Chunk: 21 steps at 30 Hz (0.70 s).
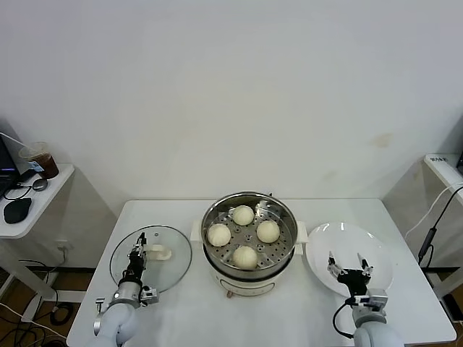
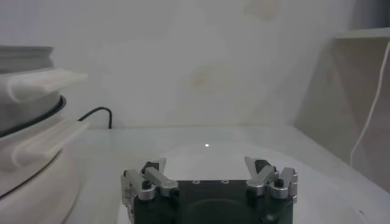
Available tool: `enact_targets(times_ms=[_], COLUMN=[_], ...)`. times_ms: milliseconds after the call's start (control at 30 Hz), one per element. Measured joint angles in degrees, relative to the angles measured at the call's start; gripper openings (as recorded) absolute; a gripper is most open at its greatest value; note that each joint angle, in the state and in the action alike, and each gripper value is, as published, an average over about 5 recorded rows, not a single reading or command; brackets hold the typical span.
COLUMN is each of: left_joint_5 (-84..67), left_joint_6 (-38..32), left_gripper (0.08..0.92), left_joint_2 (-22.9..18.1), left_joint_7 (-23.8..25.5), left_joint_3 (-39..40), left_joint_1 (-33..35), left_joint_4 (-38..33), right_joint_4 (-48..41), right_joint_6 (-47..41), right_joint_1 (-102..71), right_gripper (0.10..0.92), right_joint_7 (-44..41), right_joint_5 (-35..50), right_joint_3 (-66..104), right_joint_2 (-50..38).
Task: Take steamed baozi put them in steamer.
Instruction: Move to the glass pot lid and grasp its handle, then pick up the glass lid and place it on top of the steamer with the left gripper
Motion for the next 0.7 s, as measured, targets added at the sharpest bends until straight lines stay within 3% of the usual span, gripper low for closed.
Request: enact_targets(times_ms=[200,467,700], left_joint_5=[-0.5,0.1,2.8], left_joint_6=[1.3,4.8,13.8], left_gripper=[0.189,0.173,0.173], left_joint_2=[-0.1,-1.1,-2.9], left_joint_7=[1.6,1.9,2.6], left_joint_3=[-0.4,-1.2,-1.3], left_joint_1=[1.1,3.3,4.4], left_joint_4=[-2.2,-7.3,-12.1], right_joint_4=[-0.1,0.4,1.1], right_joint_6=[0.0,-0.2,-0.6], right_joint_1=[0.1,0.1,-0.1], right_gripper=[0.823,0.823,0.823], right_joint_7=[0.0,-0.1,-0.1], right_joint_5=[-0.1,-0.2,-0.1], right_joint_3=[-0.1,0.0,0.2], right_joint_2=[0.2,0.1,0.1])
